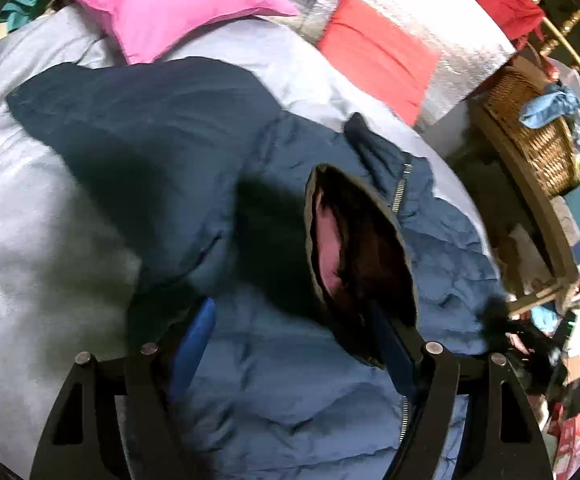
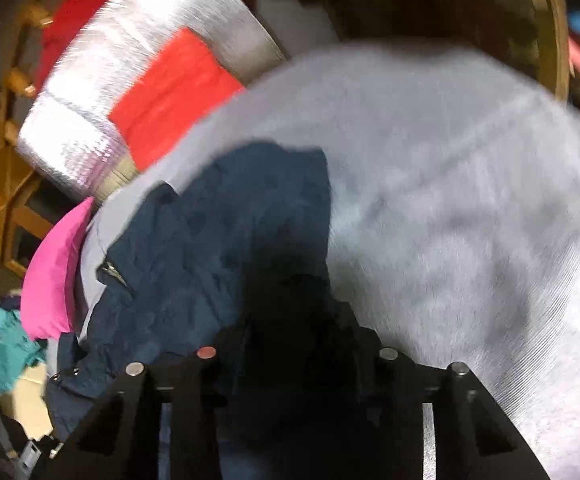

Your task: Fold large clothes

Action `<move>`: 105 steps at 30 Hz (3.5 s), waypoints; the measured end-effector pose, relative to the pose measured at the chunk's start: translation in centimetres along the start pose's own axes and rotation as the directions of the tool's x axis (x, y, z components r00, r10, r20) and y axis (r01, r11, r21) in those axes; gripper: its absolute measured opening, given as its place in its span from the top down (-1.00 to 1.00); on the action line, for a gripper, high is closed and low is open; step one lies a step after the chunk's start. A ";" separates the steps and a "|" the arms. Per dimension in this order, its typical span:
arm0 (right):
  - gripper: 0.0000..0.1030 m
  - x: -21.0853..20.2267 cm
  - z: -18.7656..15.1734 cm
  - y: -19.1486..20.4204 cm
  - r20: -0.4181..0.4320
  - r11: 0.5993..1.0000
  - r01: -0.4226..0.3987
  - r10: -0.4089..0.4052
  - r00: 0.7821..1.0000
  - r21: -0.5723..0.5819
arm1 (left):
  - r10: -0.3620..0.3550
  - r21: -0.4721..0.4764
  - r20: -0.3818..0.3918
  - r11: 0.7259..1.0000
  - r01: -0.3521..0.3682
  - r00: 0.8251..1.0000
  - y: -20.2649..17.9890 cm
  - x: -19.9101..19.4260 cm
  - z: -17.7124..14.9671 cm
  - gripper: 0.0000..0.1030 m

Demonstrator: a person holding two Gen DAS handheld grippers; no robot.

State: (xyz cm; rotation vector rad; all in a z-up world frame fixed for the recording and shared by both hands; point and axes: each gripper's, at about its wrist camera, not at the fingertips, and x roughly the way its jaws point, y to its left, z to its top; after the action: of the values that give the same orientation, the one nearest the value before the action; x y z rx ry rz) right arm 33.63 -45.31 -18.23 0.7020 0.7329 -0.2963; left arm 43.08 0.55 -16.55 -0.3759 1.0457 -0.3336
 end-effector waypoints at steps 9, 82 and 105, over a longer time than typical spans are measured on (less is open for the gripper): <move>0.15 1.8 0.0 -0.6 -0.081 0.995 0.097 -0.098 0.992 -0.015 | 0.154 0.021 -0.011 0.988 -0.154 0.988 1.6 -0.5 -0.4 -0.52; -0.53 -1.7 -5.1 9.3 0.049 0.926 0.027 -0.009 0.999 -0.377 | 0.170 -0.164 0.209 0.977 -0.137 0.963 8.2 -5.4 5.6 -0.89; -0.53 -3.2 -1.1 5.0 0.068 0.964 -0.195 0.210 0.975 -0.180 | -0.044 -0.506 0.313 0.837 0.206 0.949 17.8 1.0 8.2 0.63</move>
State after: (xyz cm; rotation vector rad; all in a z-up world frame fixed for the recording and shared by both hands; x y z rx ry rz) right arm 33.17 -40.79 -14.20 0.5899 0.5904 -0.0743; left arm 52.34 17.11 -21.72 -0.9764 0.8097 -0.0892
